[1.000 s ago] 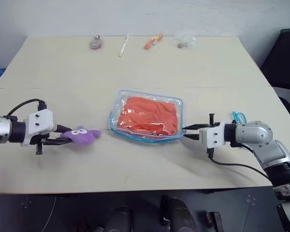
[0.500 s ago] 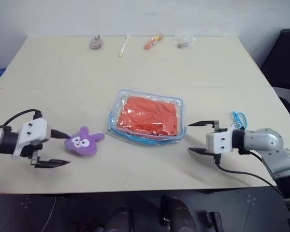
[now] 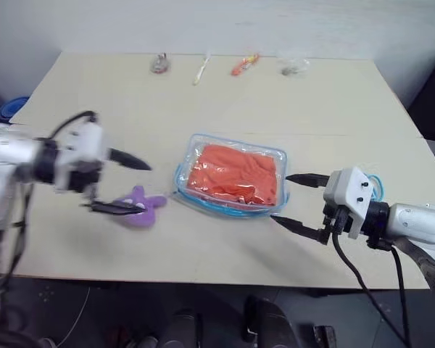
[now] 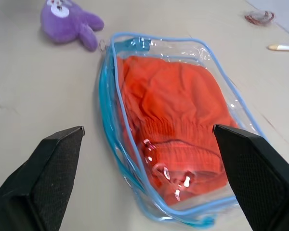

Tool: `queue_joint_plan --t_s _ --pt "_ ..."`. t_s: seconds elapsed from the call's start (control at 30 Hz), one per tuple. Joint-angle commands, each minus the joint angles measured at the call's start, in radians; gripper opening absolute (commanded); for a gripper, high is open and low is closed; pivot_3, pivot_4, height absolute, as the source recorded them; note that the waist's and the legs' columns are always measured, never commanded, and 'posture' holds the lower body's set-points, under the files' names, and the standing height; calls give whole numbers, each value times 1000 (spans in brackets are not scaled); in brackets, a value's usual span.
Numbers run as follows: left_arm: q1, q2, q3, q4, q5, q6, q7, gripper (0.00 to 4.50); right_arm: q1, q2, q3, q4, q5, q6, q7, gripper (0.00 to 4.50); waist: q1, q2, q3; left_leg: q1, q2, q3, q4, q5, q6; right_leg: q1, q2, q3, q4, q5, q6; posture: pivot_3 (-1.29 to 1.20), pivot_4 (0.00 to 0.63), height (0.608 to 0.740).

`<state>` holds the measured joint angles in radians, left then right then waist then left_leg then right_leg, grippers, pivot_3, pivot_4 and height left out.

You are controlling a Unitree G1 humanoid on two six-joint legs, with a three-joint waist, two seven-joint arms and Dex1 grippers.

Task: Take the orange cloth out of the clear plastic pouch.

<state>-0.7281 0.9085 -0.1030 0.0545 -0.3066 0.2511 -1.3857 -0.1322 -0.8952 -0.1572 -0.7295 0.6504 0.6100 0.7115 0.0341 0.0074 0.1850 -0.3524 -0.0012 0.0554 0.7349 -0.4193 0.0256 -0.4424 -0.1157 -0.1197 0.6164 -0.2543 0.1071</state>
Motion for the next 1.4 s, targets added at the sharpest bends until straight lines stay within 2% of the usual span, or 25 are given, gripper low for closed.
queue_joint_plan --t_s 0.03,0.17,0.3,0.6,0.83,0.93,1.23,1.37,1.4 --pt "-107 -81 -86 159 158 -228 46 4499 0 8 -70 -99 104 76 -64 4444 -4 -1 0 0 0 0 0 0 0 0 0 0 0 0 0 0 150 740" --pt "-200 -167 -157 360 274 -459 62 4499 13 6 -83 -140 123 120 -117 4444 -14 -1 0 0 0 2 -2 0 0 -1 1 0 -2 0 0 0 150 740" --pt "-269 -216 -175 494 307 -568 38 4499 48 15 -99 -173 125 139 -166 4444 -10 -2 0 0 0 2 -2 0 0 -1 1 0 -2 0 0 0 150 740" --pt "-286 -265 -186 598 333 -672 20 4499 95 12 -100 -206 109 135 -208 4444 -8 -2 0 0 0 1 -1 0 1 -1 0 0 -2 0 1 0 150 740" --pt "-282 -306 -190 624 357 -702 30 4499 120 -10 -106 -221 98 122 -170 4444 -9 -2 0 0 0 1 -1 0 1 -1 0 0 -2 1 1 0 150 740" --pt "-284 -317 -184 636 362 -707 38 3904 126 -14 -113 -214 90 115 -155 4500 -8 -2 0 0 0 1 -1 -1 2 -1 0 0 -2 1 1 0 150 740" --pt "-275 -318 -175 611 354 -683 39 1048 138 -2 -89 -208 53 97 -138 4500 -8 -2 0 0 0 1 -1 -1 2 -1 0 0 -2 1 1 0 150 740" --pt "-259 -317 -167 565 329 -641 22 1048 157 -5 -77 -207 20 79 -126 4500 -8 -2 0 0 0 1 -1 -1 2 -1 0 0 -2 1 1 0 150 740" --pt "-253 -317 -162 548 317 -624 18 879 164 -4 -73 -209 11 75 -122 4500 -8 -2 0 0 0 0 -1 -1 2 -1 0 0 -2 1 1 0 150 740"
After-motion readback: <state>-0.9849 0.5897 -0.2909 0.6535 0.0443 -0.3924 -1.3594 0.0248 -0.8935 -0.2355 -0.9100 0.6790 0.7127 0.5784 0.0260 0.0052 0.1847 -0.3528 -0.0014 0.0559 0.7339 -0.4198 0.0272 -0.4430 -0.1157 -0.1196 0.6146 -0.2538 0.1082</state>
